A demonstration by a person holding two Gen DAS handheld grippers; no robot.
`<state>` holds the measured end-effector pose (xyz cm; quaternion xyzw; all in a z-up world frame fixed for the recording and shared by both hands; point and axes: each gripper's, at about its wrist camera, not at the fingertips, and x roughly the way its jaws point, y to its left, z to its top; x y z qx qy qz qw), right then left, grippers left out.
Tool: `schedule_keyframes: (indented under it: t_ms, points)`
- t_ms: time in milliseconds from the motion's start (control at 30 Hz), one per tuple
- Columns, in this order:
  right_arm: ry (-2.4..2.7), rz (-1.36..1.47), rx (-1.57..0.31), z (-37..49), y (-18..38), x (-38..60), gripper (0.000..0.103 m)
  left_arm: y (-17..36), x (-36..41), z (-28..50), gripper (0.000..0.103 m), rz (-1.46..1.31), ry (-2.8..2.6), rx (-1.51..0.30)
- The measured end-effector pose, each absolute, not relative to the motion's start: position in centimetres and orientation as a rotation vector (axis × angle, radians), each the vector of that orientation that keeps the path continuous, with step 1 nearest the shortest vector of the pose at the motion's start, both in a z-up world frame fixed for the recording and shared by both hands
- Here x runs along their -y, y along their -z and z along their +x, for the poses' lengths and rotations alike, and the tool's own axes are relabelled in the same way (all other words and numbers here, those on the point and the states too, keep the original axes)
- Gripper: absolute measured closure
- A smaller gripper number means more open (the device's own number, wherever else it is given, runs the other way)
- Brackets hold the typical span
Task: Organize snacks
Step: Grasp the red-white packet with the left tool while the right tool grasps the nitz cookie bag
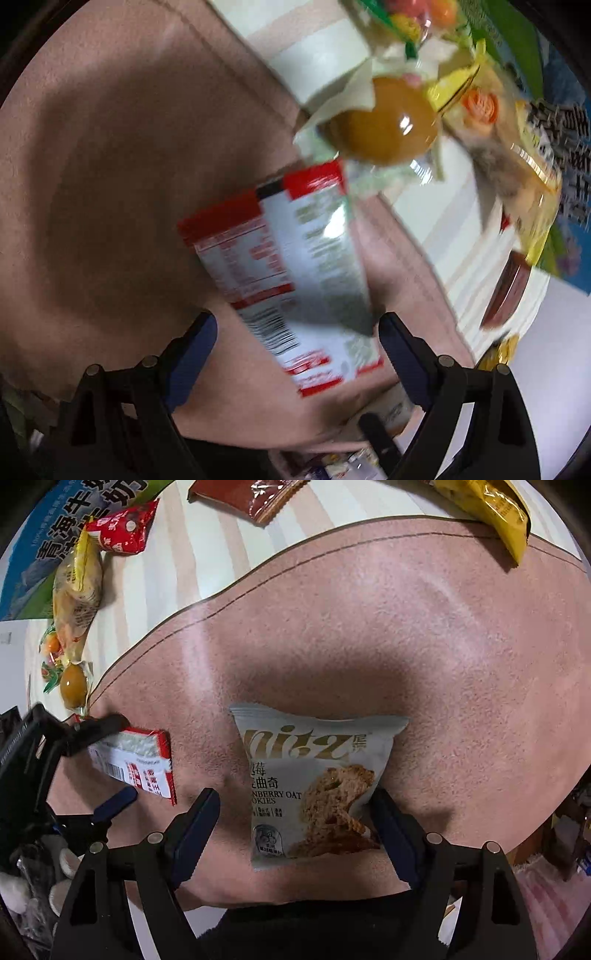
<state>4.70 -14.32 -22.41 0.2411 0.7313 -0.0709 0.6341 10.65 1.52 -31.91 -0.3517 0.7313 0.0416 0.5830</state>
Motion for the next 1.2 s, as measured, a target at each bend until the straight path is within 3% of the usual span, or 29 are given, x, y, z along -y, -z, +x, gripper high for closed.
schedule_keyframes:
  t_ms: [67, 133, 200, 233, 367, 533, 633, 733, 1000, 1200]
  points:
    - [0.167, 0.556, -1.672, 4.5, 22.4, 14.2, 0.018, 31.2, -0.9, 10.9, 0.016, -0.783, -0.104, -1.669]
    - [0.169, 0.572, -1.669, 4.4, 22.4, 14.0, 0.018, 30.5, -0.2, 11.0, 0.033, -0.710, -0.093, -1.647]
    - [0.175, 0.587, -1.665, 4.3, 22.7, 14.4, 0.021, 30.1, 0.7, 11.8, 0.043, -0.645, -0.065, -1.643]
    - [0.184, 0.581, -1.664, 4.2, 22.7, 14.5, 0.027, 29.7, 1.1, 11.9, 0.045, -0.591, -0.040, -1.636]
    - [0.154, 0.540, -1.656, 3.8, 23.0, 15.2, 0.042, 28.7, 2.9, 11.9, 0.047, -0.350, 0.063, -1.629]
    - [0.075, 0.372, -1.626, 4.2, 22.0, 14.4, 0.044, 28.1, 8.1, 10.1, 0.046, 0.222, 0.295, -1.603]
    - [0.049, 0.315, -1.648, 4.5, 22.1, 13.7, 0.042, 28.7, 10.1, 9.0, 0.043, 0.431, 0.367, -1.588]
    - [0.045, 0.375, -1.651, 4.5, 22.2, 13.8, 0.034, 29.2, 9.3, 9.5, 0.040, 0.346, 0.326, -1.626]
    - [0.099, 0.427, -1.634, 5.3, 23.8, 14.1, 0.036, 30.0, 3.0, 9.8, 0.030, -0.245, 0.129, -1.677]
    - [0.022, 0.580, -1.633, 5.8, 23.3, 14.2, 0.037, 30.5, 5.6, 9.8, 0.030, -0.126, 0.132, -1.671]
